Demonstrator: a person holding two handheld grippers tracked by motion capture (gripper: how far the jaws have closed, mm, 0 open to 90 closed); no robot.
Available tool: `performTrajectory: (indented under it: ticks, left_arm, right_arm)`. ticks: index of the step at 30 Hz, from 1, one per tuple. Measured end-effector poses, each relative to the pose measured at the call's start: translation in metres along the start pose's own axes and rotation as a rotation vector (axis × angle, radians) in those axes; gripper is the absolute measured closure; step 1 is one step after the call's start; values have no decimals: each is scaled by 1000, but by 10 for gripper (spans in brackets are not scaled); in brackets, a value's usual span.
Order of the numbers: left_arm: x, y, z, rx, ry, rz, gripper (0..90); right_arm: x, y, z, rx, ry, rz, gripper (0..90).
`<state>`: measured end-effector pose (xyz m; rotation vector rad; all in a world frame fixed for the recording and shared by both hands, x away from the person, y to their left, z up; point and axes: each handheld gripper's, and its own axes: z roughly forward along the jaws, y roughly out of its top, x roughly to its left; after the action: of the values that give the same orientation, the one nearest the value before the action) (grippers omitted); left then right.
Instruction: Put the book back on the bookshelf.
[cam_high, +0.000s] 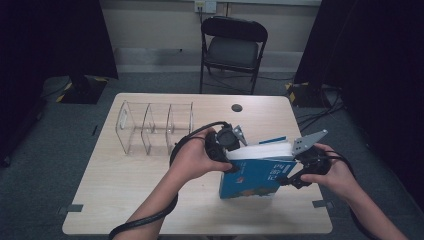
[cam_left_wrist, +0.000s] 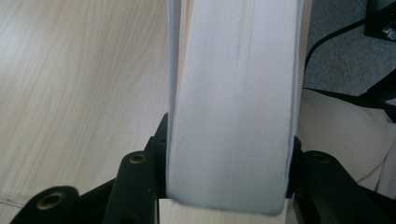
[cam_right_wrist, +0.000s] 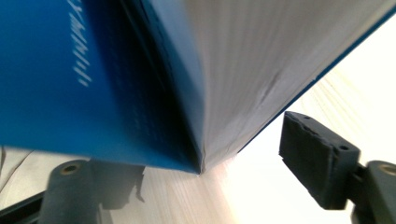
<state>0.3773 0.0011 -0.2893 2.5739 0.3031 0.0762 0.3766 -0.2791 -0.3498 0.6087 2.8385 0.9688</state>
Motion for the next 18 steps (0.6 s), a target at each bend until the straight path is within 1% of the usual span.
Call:
performTrajectory:
  ticks: [1, 3, 5, 6, 8, 11, 12, 15, 16, 17, 18]
  left_arm:
    - [0, 2, 0, 15, 4, 6, 567]
    - [0, 4, 0, 29, 3, -2, 570]
    - [0, 5, 0, 39, 5, 9, 572]
    - [0, 5, 0, 42, 6, 11, 572]
    - [-1, 8, 1, 40, 12, 24, 567]
    - [-2, 14, 2, 70, 19, 41, 563]
    - [-2, 15, 3, 75, 18, 49, 563]
    - [-2, 16, 3, 85, 7, 54, 579]
    - [-2, 16, 2, 84, -3, 52, 588]
    - [-3, 16, 2, 87, -15, 41, 601]
    - [-4, 16, 2, 91, -13, 40, 608]
  right_arm:
    - [0, -1, 0, -3, -6, -1, 226]
    - [-1, -4, 0, -5, -24, 5, 215]
    - [-2, -8, -1, -21, -11, 16, 211]
    - [-2, -9, -2, -19, -22, 21, 210]
    - [-4, -12, -4, -24, -25, 29, 205]
    - [-5, -17, -5, -26, -33, 41, 201]
    - [-6, -19, -6, -28, -41, 48, 200]
    - [-8, -27, -7, -41, -42, 70, 191]
    - [-9, -29, -7, -39, -47, 79, 191]
    - [-10, -31, -7, -43, -50, 78, 191]
    - [-10, -34, -7, -43, -53, 89, 189]
